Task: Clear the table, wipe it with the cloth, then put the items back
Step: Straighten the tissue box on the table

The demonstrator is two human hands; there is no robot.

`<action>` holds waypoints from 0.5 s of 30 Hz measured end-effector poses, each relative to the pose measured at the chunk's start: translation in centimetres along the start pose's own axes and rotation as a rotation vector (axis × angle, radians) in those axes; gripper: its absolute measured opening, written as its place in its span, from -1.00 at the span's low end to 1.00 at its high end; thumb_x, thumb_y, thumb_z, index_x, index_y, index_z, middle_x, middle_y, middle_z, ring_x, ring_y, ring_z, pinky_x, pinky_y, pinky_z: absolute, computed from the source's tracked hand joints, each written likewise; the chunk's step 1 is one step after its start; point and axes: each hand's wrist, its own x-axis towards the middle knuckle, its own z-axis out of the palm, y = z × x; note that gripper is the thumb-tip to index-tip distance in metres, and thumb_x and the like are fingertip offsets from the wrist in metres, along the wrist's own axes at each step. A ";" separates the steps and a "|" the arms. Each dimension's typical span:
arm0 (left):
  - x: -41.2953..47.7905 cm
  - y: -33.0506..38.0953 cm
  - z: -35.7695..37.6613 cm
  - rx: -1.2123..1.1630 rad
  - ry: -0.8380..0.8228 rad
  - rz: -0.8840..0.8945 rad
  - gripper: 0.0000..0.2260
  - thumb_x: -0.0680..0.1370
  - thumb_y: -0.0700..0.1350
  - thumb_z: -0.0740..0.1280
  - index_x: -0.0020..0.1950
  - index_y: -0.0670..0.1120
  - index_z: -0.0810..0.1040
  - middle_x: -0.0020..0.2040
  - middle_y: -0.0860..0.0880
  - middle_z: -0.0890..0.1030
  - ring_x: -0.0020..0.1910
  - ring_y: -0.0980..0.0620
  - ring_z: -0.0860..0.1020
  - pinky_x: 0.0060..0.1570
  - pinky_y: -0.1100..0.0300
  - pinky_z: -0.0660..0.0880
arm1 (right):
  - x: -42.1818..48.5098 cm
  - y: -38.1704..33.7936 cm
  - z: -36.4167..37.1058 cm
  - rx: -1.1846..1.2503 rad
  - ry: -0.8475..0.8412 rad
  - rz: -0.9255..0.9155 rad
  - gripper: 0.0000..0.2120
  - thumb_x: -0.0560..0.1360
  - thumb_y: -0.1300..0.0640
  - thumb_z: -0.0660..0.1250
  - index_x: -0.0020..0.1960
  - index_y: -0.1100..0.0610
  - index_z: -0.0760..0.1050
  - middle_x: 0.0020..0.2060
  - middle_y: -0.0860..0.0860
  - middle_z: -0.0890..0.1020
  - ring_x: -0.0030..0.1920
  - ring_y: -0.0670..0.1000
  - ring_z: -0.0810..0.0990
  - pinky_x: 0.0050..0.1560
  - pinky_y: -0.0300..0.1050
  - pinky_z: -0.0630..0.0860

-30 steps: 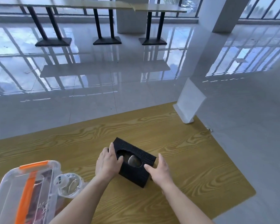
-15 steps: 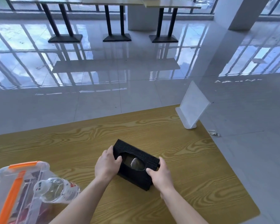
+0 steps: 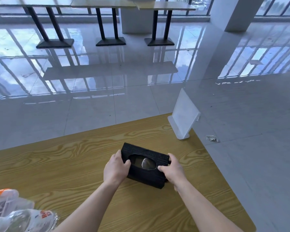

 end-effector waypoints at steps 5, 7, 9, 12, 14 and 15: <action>1.7 1.5 1.1 -0.018 -0.004 -0.023 -0.93 0.53 0.02 0.25 -0.04 0.06 0.42 -0.14 0.06 0.52 -0.21 0.08 0.51 -0.28 0.11 0.44 | 2.5 -1.1 -1.7 -0.004 -0.011 -0.003 -0.47 0.41 0.13 0.45 0.32 -0.07 0.37 0.00 -0.17 0.60 0.01 -0.04 0.62 0.06 0.10 0.63; 2.3 2.0 1.5 -0.026 -0.001 -0.029 -0.92 0.53 0.02 0.25 -0.02 0.05 0.42 -0.14 0.07 0.51 -0.21 0.09 0.50 -0.28 0.13 0.41 | 3.5 -1.7 -2.2 -0.023 -0.011 -0.022 -0.33 0.40 0.11 0.46 0.45 -0.06 0.30 0.05 -0.15 0.59 0.05 -0.03 0.60 0.10 0.09 0.61; 3.0 2.6 1.7 -0.041 0.003 -0.032 -0.92 0.53 0.02 0.25 -0.01 0.07 0.41 -0.13 0.08 0.51 -0.20 0.10 0.49 -0.28 0.15 0.38 | 4.6 -2.3 -2.8 -0.043 -0.010 -0.037 -0.28 0.41 0.12 0.45 0.50 -0.04 0.26 0.08 -0.13 0.58 0.08 -0.02 0.58 0.15 0.06 0.58; 3.7 3.1 1.9 -0.062 0.012 -0.040 -0.92 0.53 0.00 0.26 0.00 0.07 0.42 -0.13 0.07 0.51 -0.19 0.10 0.49 -0.26 0.14 0.39 | 6.1 -3.1 -3.4 -0.062 -0.019 -0.041 -0.30 0.43 0.12 0.43 0.51 -0.03 0.24 0.09 -0.12 0.56 0.08 -0.02 0.57 0.15 0.04 0.57; 4.0 3.3 2.1 -0.070 0.017 -0.050 -0.92 0.53 -0.01 0.26 0.00 0.06 0.42 -0.13 0.07 0.51 -0.19 0.10 0.49 -0.26 0.14 0.39 | 6.8 -3.5 -3.6 -0.071 -0.033 -0.048 -0.32 0.44 0.11 0.42 0.49 -0.05 0.25 0.04 -0.14 0.54 0.07 -0.01 0.58 0.13 0.05 0.58; 4.1 3.4 2.1 -0.069 0.020 -0.052 -0.92 0.52 -0.02 0.26 0.00 0.06 0.41 -0.14 0.07 0.51 -0.20 0.10 0.48 -0.28 0.14 0.38 | 7.0 -3.7 -3.6 -0.076 -0.041 -0.045 -0.32 0.44 0.10 0.42 0.50 -0.06 0.24 0.05 -0.13 0.54 0.08 -0.01 0.58 0.13 0.05 0.59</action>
